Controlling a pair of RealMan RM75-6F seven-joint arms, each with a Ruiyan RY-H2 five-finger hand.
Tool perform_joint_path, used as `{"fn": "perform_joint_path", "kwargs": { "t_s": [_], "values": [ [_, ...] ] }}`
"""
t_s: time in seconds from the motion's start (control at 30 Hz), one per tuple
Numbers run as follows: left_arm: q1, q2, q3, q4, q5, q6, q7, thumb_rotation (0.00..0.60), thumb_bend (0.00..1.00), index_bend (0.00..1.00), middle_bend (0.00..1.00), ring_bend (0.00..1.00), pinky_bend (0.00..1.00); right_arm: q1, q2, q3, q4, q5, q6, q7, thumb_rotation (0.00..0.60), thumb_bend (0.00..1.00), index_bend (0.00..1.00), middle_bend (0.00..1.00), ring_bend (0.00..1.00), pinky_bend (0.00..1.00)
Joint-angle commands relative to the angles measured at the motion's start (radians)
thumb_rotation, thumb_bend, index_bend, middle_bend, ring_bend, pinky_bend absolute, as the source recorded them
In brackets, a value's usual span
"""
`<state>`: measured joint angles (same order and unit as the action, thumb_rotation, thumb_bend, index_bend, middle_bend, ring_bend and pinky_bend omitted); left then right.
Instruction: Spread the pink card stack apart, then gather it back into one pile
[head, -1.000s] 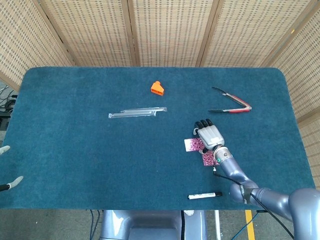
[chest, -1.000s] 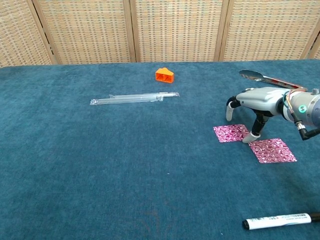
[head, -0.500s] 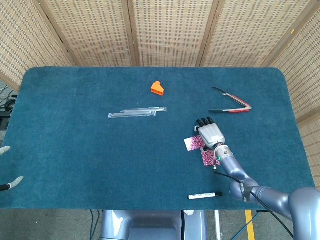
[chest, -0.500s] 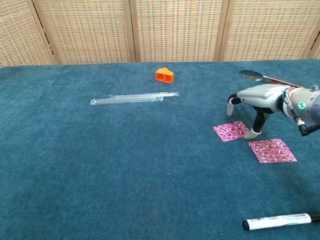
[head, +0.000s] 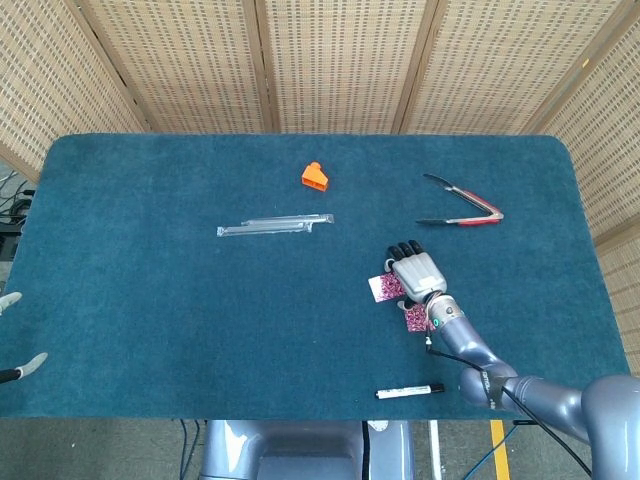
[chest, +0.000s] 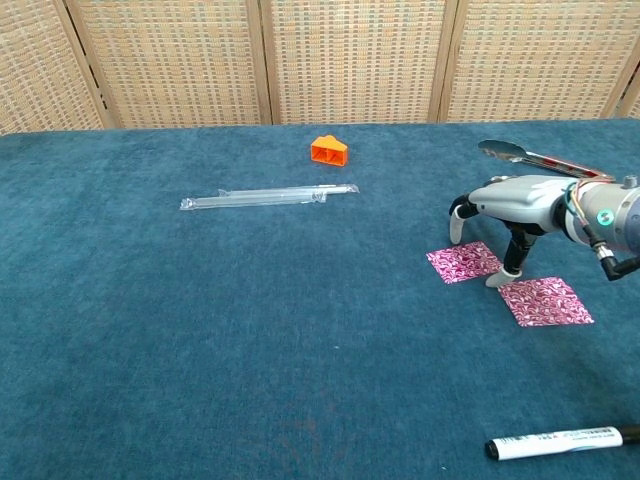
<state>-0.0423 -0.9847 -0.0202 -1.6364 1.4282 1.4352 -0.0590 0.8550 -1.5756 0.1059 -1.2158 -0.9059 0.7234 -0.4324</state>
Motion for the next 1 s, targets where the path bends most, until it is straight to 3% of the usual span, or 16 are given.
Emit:
{"fn": "perform_joint_path", "kwargs": {
  "t_s": [0.03,1.0],
  "values": [
    [0.000,0.000,0.000,0.001,-0.001,-0.001,0.000,0.429,0.10,0.17,0.00,0.00,0.00,0.001,0.000,-0.001,0.001,0.001,-0.001,-0.001,0.600,0.23,0.30,0.09,0.00,0.00],
    [0.006,-0.008,0.001,0.016,-0.007,-0.003,-0.010,0.428,0.10,0.17,0.00,0.00,0.00,0.028,-0.007,-0.004,0.023,0.019,-0.019,-0.028,0.600,0.23,0.32,0.09,0.00,0.00]
  ]
}}
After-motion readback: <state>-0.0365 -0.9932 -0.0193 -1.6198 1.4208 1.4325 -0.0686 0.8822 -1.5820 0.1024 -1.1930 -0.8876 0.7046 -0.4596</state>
